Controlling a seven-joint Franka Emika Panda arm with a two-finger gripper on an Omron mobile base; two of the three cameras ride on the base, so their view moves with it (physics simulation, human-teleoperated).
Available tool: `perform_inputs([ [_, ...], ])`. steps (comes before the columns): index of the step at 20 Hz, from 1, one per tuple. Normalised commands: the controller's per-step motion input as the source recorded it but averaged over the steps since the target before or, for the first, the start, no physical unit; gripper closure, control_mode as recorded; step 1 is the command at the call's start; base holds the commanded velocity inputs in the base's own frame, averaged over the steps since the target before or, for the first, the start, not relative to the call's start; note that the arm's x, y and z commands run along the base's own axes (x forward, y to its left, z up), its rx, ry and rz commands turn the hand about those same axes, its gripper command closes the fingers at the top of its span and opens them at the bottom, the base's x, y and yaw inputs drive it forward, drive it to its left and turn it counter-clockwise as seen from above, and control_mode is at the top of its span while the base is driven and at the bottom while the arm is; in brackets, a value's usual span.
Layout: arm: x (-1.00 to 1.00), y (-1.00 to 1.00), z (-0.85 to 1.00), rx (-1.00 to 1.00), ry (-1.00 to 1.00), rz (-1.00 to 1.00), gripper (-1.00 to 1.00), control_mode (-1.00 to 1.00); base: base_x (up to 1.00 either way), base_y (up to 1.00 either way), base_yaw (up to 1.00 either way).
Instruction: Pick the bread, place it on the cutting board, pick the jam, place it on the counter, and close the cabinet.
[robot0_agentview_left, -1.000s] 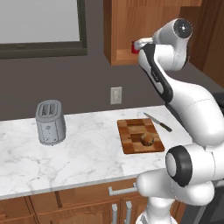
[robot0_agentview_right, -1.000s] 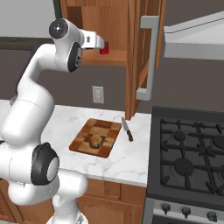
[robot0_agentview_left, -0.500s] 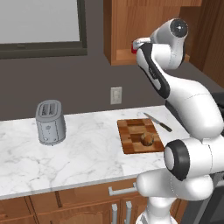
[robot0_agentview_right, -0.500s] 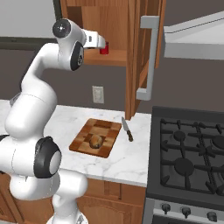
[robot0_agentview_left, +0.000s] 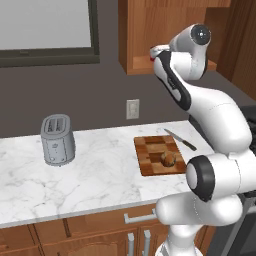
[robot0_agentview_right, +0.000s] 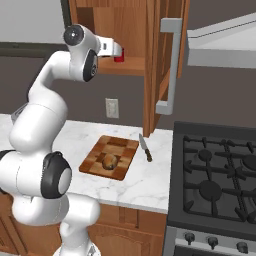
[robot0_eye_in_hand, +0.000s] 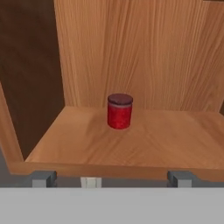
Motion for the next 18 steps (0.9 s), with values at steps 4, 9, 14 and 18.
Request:
perform_inputs([
  [4, 0.19, 0.00, -0.01, 0.00, 0.00, 0.00, -1.00, -1.00, 0.00, 0.00, 0.00],
  [9, 0.17, 0.00, 0.00, 0.00, 0.00, 0.00, -1.00, -1.00, 0.00, 0.00, 0.00],
  [14, 0.19, 0.00, 0.00, 0.00, 0.00, 0.00, -1.00, -1.00, 0.00, 0.00, 0.00],
  [18, 0.14, 0.00, -0.01, 0.00, 0.00, 0.00, -1.00, -1.00, 0.00, 0.00, 0.00],
])
